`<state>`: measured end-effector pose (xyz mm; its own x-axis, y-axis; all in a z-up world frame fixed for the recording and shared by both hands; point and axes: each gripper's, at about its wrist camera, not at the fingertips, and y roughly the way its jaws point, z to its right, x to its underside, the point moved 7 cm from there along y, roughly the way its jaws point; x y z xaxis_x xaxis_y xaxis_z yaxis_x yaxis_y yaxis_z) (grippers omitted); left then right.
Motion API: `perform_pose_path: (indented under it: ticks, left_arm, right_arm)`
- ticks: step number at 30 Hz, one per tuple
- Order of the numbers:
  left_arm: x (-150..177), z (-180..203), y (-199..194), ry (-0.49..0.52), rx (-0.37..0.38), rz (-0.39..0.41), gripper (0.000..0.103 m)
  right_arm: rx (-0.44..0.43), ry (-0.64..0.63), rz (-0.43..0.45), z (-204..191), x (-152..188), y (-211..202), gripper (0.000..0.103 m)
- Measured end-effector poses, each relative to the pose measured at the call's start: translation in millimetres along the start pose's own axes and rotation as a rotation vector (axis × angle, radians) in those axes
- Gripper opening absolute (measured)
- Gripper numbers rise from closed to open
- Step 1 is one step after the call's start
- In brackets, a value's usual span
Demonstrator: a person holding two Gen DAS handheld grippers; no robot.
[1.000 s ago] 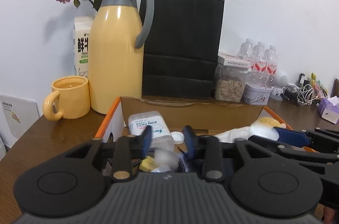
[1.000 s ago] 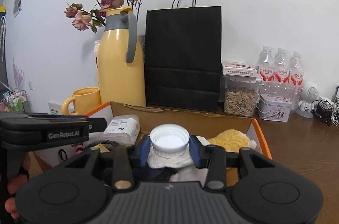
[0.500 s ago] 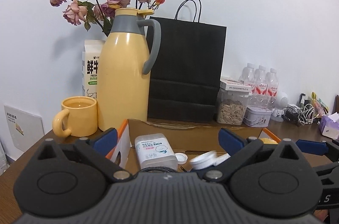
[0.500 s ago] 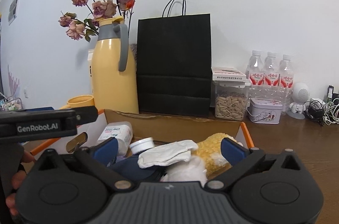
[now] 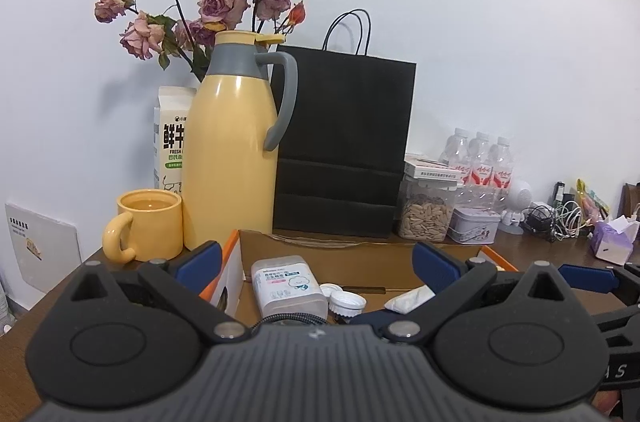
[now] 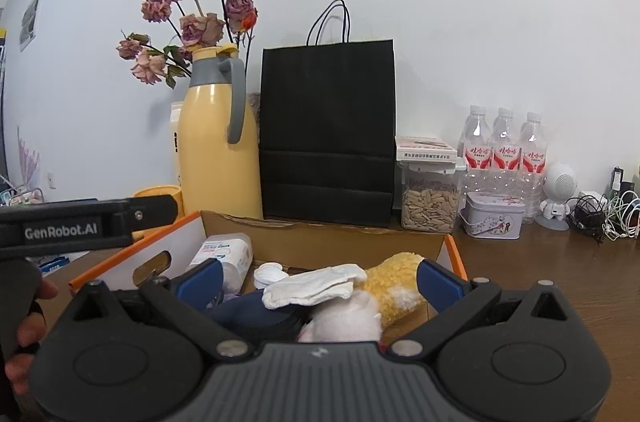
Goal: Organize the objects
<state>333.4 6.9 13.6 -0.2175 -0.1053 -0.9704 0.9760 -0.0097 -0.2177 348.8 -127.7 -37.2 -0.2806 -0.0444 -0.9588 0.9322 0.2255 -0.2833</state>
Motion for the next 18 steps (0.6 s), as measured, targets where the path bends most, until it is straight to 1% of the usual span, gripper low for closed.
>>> perform_pose_path:
  ticks: [4,7,12,15,18]
  left_arm:
    - [4,1,-14,0.012,0.019,0.001,0.103]
    - [11,1,-23,0.023,0.031,-0.019,0.103]
    - [24,-3,-37,0.025,0.036,-0.044,0.103]
    - [33,-6,-45,0.031,0.040,-0.065,0.103]
    - [45,-8,-49,0.033,0.045,-0.103,0.103]
  right_arm:
    - [0.001,-0.011,0.000,0,6,-15,0.103]
    - [0.005,-0.014,-0.014,2,14,-24,0.103]
    - [0.008,-0.023,-0.052,4,35,-39,0.103]
    - [0.007,-0.031,-0.093,6,49,-44,0.103]
    - [0.001,-0.038,-0.128,6,61,-49,0.103]
